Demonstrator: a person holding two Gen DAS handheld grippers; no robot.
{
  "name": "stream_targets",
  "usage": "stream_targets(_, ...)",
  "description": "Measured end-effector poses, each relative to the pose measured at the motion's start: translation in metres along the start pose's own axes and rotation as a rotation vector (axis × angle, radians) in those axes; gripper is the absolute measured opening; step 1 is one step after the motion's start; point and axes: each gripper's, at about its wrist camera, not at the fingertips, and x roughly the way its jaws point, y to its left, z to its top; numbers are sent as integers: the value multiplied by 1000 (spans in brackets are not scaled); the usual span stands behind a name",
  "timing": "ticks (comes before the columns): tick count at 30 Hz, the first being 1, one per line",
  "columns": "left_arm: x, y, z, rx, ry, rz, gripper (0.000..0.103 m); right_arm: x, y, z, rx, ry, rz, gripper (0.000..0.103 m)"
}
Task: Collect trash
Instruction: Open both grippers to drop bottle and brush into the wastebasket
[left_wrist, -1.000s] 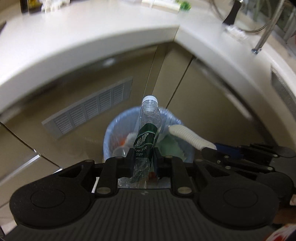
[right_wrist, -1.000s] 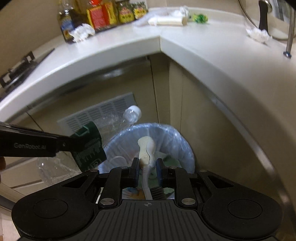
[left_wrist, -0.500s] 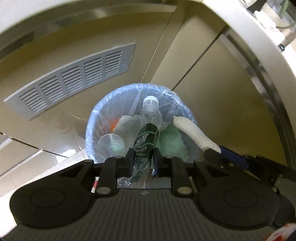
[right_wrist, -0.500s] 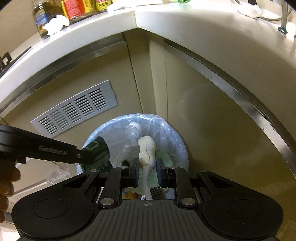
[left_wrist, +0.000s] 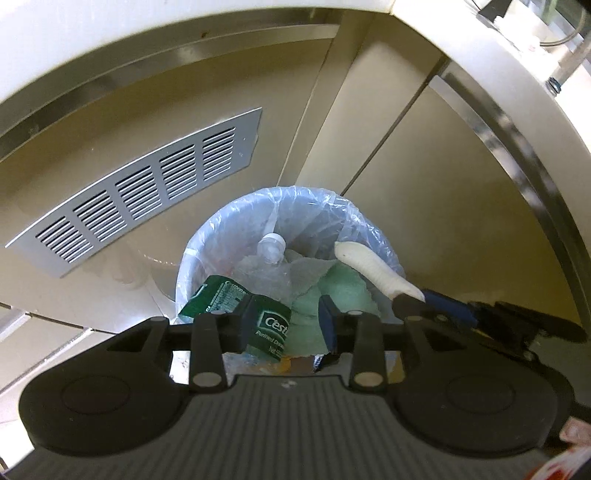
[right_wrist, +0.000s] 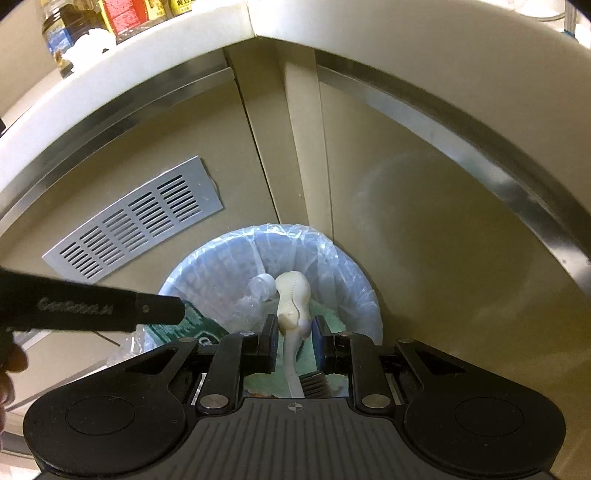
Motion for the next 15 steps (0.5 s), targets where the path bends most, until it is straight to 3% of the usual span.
stream_targets(5, -4, 1, -1, 14, -9, 11, 33, 5, 0, 7, 56, -15, 31, 20)
stream_targets(7, -6, 0, -1, 18, -12, 14, 33, 5, 1, 9, 58, -25, 44, 32)
stream_targets(8, -6, 1, -1, 17, -12, 15, 33, 5, 1, 9, 53, -27, 46, 52)
stream_targets(9, -6, 1, -2, 16, -10, 18, 33, 3, 1, 9, 50, -31, 45, 59)
stream_targets(15, -7, -1, -8, 23, -3, 28, 33, -2, -4, 0, 28, 1, 63, 59)
